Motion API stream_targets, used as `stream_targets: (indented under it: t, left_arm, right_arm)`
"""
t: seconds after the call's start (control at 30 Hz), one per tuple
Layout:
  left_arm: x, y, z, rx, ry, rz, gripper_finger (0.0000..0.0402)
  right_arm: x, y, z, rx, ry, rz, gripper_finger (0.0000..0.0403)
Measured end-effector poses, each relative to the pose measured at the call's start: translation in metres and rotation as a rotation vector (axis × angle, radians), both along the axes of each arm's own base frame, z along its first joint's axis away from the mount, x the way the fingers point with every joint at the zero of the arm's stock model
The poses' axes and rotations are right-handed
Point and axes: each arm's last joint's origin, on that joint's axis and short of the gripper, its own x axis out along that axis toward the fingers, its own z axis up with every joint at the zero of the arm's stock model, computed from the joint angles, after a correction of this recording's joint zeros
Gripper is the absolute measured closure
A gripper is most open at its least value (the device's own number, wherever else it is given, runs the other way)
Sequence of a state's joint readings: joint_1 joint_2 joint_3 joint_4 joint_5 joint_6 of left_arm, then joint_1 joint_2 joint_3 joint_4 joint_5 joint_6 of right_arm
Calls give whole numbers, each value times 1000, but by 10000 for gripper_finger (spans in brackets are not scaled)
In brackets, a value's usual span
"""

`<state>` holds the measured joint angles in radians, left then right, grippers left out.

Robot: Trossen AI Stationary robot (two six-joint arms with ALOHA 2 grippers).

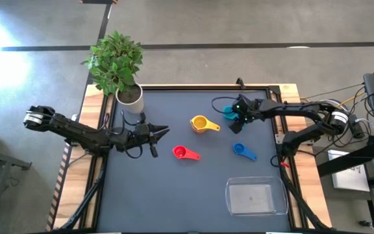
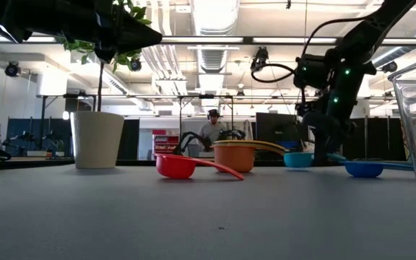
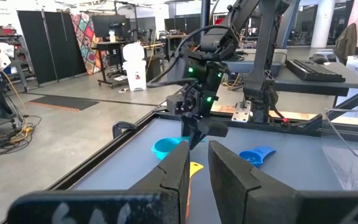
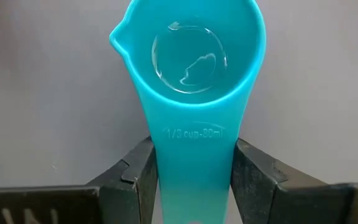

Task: Nest measuring cups in basket
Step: Stack the light blue nest measuring cup into the yellow nest measuring cup

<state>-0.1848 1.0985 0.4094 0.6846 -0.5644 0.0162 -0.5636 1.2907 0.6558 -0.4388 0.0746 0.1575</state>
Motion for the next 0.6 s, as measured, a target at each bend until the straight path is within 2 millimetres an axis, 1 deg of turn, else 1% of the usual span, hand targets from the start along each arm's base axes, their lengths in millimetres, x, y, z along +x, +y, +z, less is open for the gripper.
stream_targets:
  t: [0.17, 0.3, 0.43, 0.6]
  left_arm:
    - [0, 0, 0, 0, 0, 0, 361]
    - [0, 0, 0, 1, 5, 0, 361]
    - [0, 0, 0, 1, 5, 0, 361]
    - [0, 0, 0, 1, 5, 0, 361]
  right_arm:
    - [10, -4, 15, -33, -45, 20, 256]
    - [26, -3, 34, -68, -106, 64, 256]
    - [46, 7, 58, -117, -170, 163, 256]
    - [66, 24, 86, -176, -240, 292, 256]
